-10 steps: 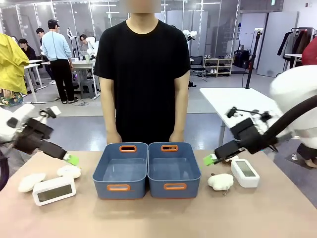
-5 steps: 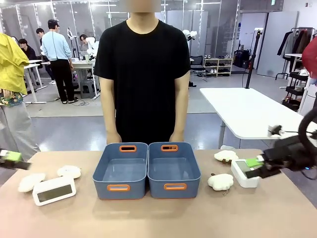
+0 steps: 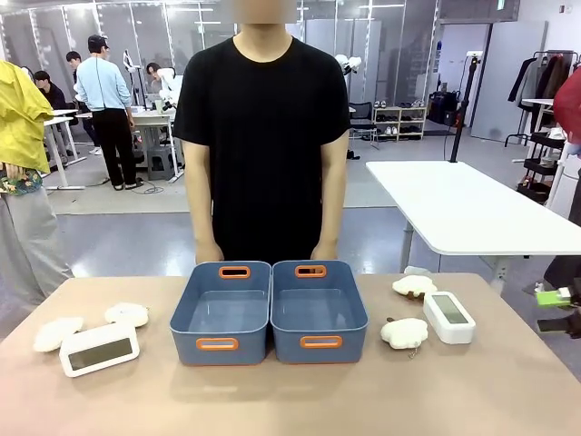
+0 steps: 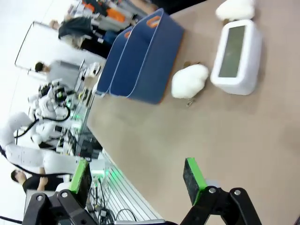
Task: Sort the digital clocks into the basket.
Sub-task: Pick up the Digital clock from the table and place it into the empty Plastic storage basket.
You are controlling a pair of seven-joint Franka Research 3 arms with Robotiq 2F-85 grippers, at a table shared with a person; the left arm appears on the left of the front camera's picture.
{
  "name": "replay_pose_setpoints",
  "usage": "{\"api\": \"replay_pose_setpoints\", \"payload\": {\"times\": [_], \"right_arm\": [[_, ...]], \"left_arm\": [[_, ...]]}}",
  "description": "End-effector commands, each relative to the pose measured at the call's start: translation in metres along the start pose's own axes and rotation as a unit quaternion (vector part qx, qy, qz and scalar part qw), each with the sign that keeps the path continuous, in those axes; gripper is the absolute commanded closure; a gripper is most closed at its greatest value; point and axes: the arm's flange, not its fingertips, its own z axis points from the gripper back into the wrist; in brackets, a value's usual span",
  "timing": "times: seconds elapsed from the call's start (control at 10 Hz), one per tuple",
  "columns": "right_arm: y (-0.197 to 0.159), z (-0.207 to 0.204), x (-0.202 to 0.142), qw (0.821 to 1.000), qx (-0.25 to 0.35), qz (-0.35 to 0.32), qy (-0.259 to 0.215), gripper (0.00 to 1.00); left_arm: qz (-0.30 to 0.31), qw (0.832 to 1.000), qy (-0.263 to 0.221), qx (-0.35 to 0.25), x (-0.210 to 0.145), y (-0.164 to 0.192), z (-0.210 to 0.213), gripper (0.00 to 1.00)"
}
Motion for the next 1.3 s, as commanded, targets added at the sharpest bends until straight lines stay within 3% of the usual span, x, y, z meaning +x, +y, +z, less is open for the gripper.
{"api": "replay_pose_setpoints", "payload": {"times": [0.0,0.1,0.2,1.2], "right_arm": [[0.008,0.002,-0.012,1.0,-0.003,-0.011,-0.009,0.0],[0.001,-0.007,-0.003,0.999,-0.032,-0.014,0.001,0.0],[-0.001,0.011,-0.005,1.0,-0.004,-0.005,-0.013,0.0],[-0.001,0.011,-0.005,1.0,-0.004,-0.005,-0.013,0.0]], "left_arm": [[0.013,0.999,-0.028,0.016,-0.011,-0.012,0.008,0.0],[0.0,1.0,0.0,0.0,0.0,0.0,0.0,0.0],[0.0,1.0,0.0,0.0,0.0,0.0,0.0,0.0],[0.0,1.0,0.0,0.0,0.0,0.0,0.0,0.0]]}}
